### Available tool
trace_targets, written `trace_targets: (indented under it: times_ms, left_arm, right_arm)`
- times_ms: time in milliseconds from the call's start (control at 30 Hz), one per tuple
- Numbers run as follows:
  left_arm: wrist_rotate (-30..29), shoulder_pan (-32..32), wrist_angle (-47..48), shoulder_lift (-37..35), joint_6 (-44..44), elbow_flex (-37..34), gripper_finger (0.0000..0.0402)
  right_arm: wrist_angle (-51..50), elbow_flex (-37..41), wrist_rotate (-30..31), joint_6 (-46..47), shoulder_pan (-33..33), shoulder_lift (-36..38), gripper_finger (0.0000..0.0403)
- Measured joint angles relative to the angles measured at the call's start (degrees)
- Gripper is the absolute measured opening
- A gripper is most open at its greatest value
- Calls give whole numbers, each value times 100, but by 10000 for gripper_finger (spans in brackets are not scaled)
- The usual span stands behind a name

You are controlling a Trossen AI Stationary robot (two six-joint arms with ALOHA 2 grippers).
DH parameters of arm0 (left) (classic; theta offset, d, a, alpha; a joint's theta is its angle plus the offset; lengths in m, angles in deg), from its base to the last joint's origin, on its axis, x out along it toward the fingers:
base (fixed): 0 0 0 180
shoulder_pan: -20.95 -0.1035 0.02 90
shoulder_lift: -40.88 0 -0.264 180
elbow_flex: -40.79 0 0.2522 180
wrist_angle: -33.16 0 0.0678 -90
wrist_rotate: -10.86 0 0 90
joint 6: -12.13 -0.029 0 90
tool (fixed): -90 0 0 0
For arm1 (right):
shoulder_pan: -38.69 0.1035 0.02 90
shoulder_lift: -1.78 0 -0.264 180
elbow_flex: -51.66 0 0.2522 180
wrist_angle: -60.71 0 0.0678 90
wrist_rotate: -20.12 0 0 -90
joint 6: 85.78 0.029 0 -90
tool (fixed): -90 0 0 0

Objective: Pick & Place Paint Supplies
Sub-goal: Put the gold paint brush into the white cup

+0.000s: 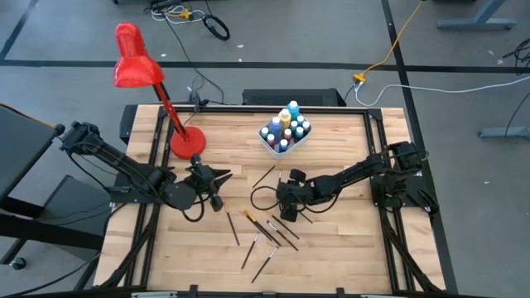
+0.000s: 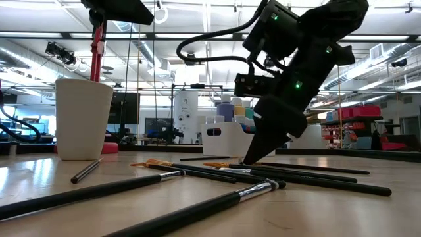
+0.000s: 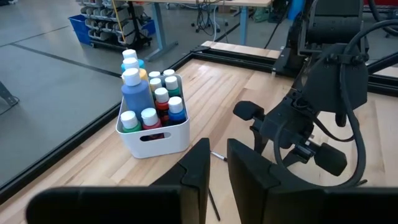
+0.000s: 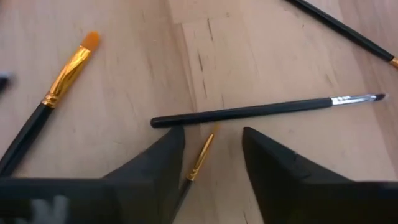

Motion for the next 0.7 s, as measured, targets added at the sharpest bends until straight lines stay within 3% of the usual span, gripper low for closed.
trace_targets:
  times_ms: [300, 533, 700]
  left_arm:
    - [54, 1, 0, 0, 2, -2, 61]
    - [92, 1, 0, 0, 4, -2, 61]
    - [90, 2, -2, 0, 4, -4, 61]
  right_arm:
    - [73, 10, -260, -218, -95, -8, 16]
    - [28, 33, -477, -304, -104, 118, 8]
    - [-38, 48, -818, -414, -47, 683, 5]
